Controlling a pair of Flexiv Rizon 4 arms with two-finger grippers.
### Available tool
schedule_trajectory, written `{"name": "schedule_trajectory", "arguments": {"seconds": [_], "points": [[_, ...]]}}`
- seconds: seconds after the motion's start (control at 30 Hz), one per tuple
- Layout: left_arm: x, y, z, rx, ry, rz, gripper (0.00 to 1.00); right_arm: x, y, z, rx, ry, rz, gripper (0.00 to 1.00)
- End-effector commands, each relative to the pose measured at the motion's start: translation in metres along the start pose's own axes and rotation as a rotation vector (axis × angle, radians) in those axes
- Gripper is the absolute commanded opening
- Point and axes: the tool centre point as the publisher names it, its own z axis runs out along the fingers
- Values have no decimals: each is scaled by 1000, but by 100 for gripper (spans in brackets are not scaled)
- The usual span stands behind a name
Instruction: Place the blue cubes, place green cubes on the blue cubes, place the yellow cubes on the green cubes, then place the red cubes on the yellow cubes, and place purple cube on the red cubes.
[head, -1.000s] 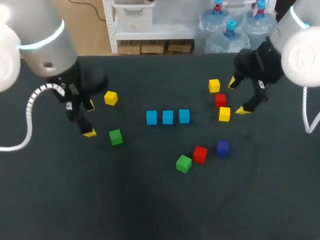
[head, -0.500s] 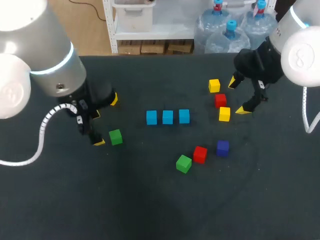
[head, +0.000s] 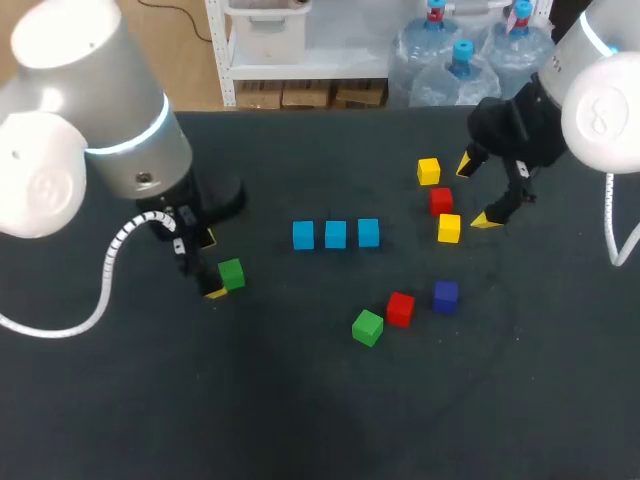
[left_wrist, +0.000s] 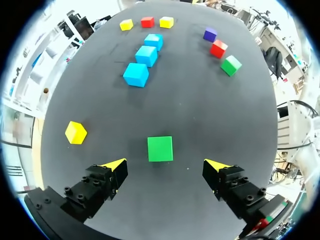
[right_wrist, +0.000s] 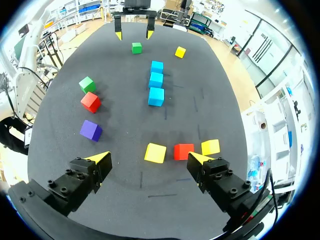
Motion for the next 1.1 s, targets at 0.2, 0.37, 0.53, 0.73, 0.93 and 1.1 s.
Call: {"name": "schedule_trajectory", "arguments": {"seconds": [0.2,0.37,0.53,0.73,0.93,1.1], "points": [[-10,7,11,27,3,-6,100,0,0,0,-1,-2,-1,100],[-13,7,15,35,0,-6,100,0,0,0,-1,-2,-1,100],[-12,10,18,39,3,-6,100,0,0,0,-1,-2,-1,100],[-9,10,22,49,6,-11,100,0,0,0,-1,-2,-1,100],[-9,11,25,56,5,-7,86,0,0,0,-1,-2,-1,100],[-7,12,26,64,10,-8,67,0,0,0,-1,-2,-1,100]]}}
